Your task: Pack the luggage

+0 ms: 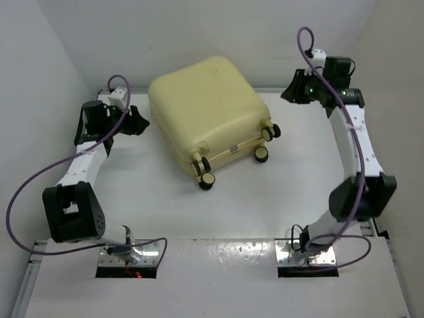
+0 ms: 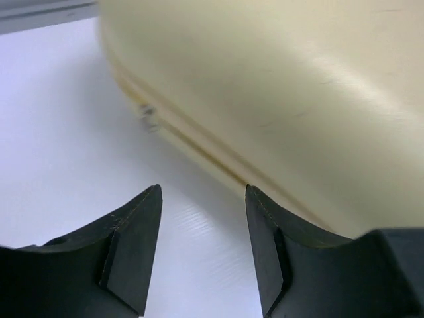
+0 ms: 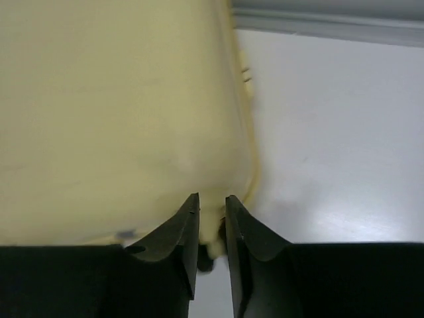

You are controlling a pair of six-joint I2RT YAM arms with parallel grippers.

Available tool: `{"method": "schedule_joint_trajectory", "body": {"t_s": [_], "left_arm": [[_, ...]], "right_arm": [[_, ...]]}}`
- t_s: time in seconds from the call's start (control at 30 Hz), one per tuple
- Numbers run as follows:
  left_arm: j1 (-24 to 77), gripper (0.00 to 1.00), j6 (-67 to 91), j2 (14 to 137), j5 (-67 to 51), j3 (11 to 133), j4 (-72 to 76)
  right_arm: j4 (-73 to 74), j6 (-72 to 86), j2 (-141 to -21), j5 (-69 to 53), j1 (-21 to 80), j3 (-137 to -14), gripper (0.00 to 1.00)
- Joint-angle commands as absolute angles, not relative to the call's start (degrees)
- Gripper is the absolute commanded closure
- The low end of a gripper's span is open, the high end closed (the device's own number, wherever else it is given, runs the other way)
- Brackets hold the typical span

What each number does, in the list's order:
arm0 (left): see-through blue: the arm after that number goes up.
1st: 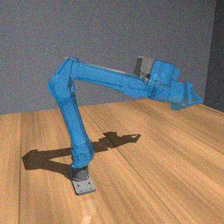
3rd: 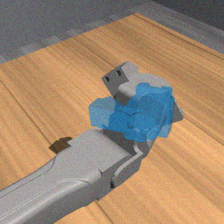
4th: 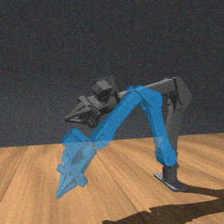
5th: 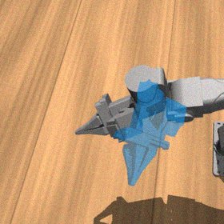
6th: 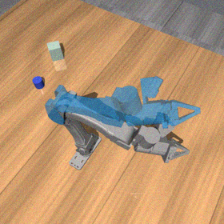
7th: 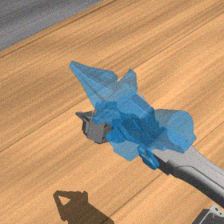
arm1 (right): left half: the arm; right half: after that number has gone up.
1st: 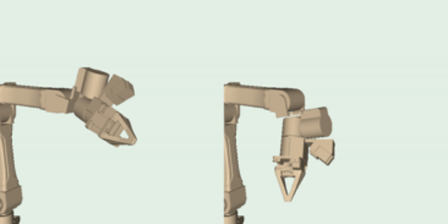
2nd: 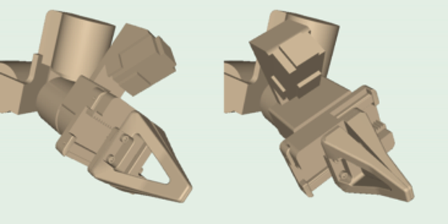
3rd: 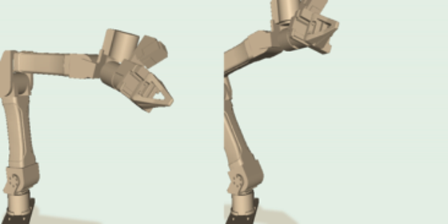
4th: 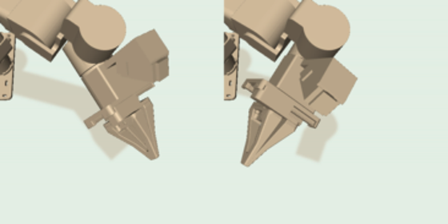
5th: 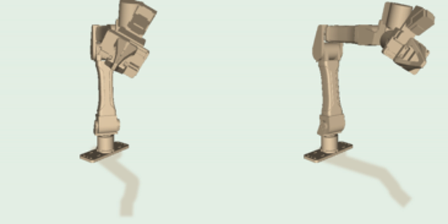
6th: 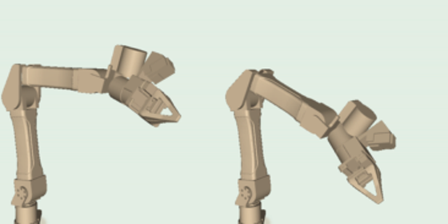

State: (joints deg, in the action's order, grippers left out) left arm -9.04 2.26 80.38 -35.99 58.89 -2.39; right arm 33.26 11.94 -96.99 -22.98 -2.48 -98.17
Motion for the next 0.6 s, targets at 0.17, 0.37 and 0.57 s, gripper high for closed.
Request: {"method": "schedule_joint_trajectory", "body": {"t_s": [0.17,0.37,0.57], "left_arm": [[-13.62,0.41,6.06,88.85,-27.43,64.85,6.5],[-14.67,0.41,11.33,94.3,-24.26,71.88,10.72],[-15.2,0.39,15.2,106.59,-26.27,86.43,9.59]], "right_arm": [[38.85,19.66,-77.62,-27.6,9.05,-67.05,1.0],[28.92,36.73,-70.04,-14.96,11.95,-51.51,1.0],[20.14,46.4,-78.9,-14.68,13.1,-51.59,1.0]]}}
